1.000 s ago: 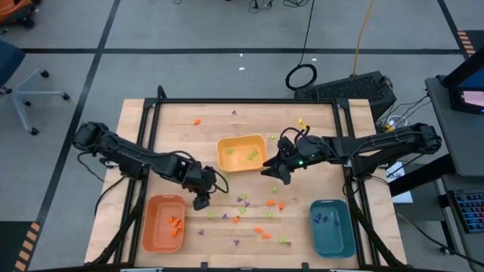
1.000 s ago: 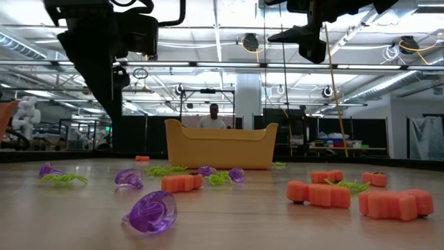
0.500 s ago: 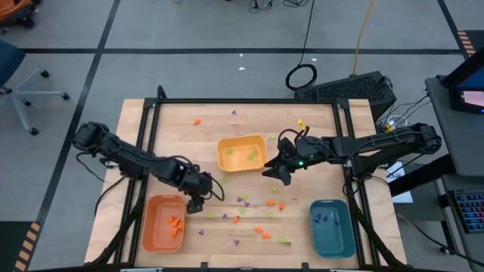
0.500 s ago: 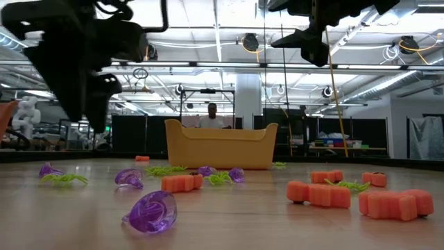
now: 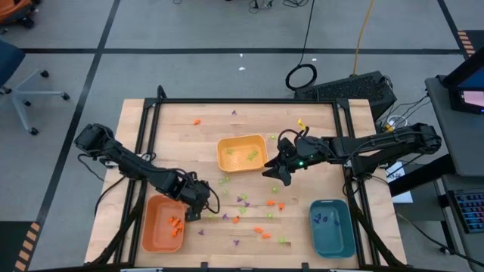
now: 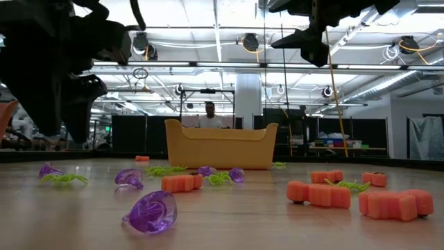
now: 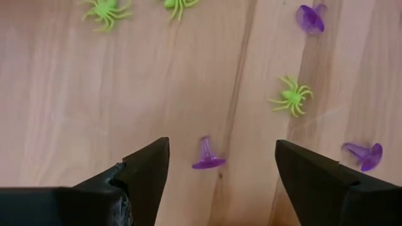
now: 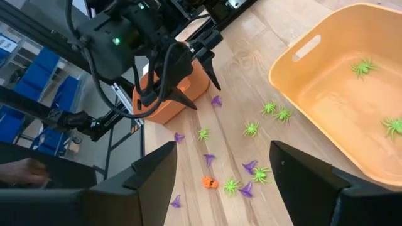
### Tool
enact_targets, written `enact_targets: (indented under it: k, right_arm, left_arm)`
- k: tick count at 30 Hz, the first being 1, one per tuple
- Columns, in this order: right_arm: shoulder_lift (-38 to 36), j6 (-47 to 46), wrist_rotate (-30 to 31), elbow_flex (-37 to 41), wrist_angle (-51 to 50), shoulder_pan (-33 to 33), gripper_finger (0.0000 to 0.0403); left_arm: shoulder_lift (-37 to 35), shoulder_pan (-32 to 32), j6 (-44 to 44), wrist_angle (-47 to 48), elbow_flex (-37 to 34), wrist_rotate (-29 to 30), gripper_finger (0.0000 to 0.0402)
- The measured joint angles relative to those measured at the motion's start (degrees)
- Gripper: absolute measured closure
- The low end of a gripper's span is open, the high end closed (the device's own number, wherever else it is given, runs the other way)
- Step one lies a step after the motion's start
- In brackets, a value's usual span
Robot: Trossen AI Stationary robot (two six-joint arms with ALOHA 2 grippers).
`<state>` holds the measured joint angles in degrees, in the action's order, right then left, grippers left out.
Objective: Sort Halloween decoration
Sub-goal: Put the violet witch hat toy into the blue bin
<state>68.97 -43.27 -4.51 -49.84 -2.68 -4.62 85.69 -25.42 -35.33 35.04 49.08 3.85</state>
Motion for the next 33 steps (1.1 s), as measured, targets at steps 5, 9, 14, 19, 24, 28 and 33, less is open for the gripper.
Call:
enact_targets:
  k: [5,9,14,19,24,28,33]
  right_arm:
    - [0.02,-0.94,-0.06,0.00,-0.34,0.00,0.0163]
    - [0.02,-1.03,-0.17,0.00,-0.63,0.00,0.0163]
    - [0.02,-1.03,-0.13,0.00,-0.63,0.00,0.0163]
    - [0.02,-1.03,-0.11,0.00,-0.66,0.00,0.0163]
    - [0.02,-1.03,-0.09,0.00,-0.75,0.00,0.0163]
    - [0.02,-0.67,-0.07,0.00,-1.17,0.00,0.0163]
    - [0.02,-0.41,0.20,0.00,-2.78,0.00,0.0163]
  left_arm:
    - [0.52,-0.60,-1.98,-1.70,0.02,-1.01,0.0116]
    - [0.50,-0.54,-3.39,-1.26,0.76,-3.22,0.0116]
    - [0.48,-0.55,-3.04,0.16,0.83,-3.34,0.0116]
    - [0.48,-1.05,1.05,1.77,0.81,-1.60,0.0117]
    - [0.48,-1.34,4.63,1.35,0.56,-0.03,0.0141]
    - [0.48,-1.25,4.64,1.47,-0.83,0.99,0.0167]
    - [0.48,-1.23,4.57,1.03,-1.63,0.99,0.0180]
